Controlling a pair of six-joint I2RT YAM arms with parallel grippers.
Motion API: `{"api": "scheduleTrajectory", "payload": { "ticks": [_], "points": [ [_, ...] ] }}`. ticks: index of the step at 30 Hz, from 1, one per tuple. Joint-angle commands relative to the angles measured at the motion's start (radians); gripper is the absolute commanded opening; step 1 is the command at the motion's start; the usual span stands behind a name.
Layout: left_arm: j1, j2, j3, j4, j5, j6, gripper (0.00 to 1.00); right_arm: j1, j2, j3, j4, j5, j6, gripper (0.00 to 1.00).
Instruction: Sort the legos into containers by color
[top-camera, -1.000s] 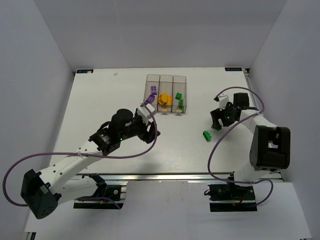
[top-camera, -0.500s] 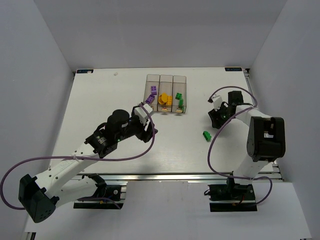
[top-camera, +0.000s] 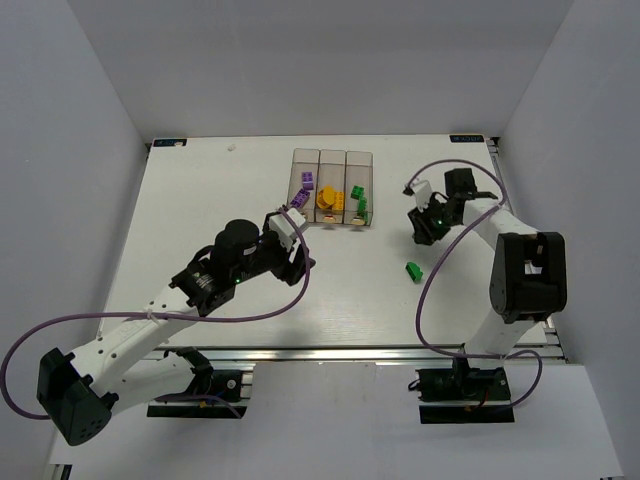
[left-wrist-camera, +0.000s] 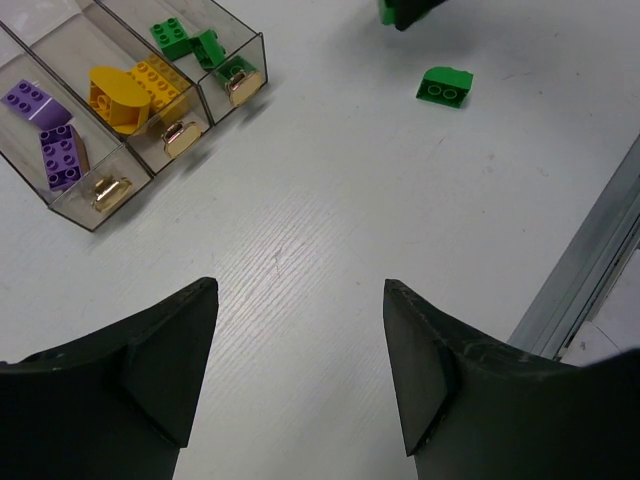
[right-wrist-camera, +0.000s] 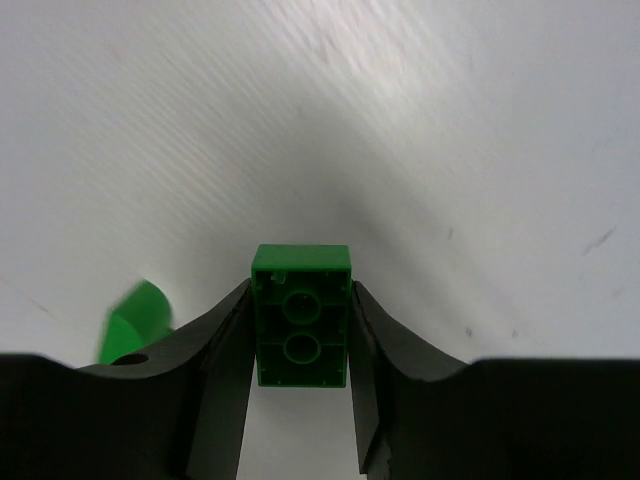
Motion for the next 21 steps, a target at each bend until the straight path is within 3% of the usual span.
{"api": "scheduleTrajectory", "payload": {
  "ticks": [1,8,13,16,20,21],
  "points": [
    [0.000,-0.008,-0.011,0.005,0.006,0.013,0.77,0.089,-0.069,0.140,-0.047,-0.129,0.033,0.00],
    [0.000,-0.009,-0.036,0.011,-0.030,0.030,0.78,0.276,0.061,0.389,0.002,-0.151,0.193,0.03],
    [0.000,-0.029,-0.065,0.036,-0.055,0.031,0.80,0.316,0.220,0.634,0.008,-0.065,0.263,0.05],
    [0.000,-0.026,-0.073,0.053,-0.038,0.024,0.80,0.316,0.305,0.720,0.013,-0.027,0.308,0.12],
    [0.000,0.017,-0.071,0.089,0.005,-0.050,0.80,0.315,0.384,0.771,0.014,-0.007,0.328,0.46],
    [0.000,0.024,-0.071,0.099,0.022,-0.050,0.80,0.312,0.392,0.774,0.016,-0.010,0.329,0.51]
  ]
}}
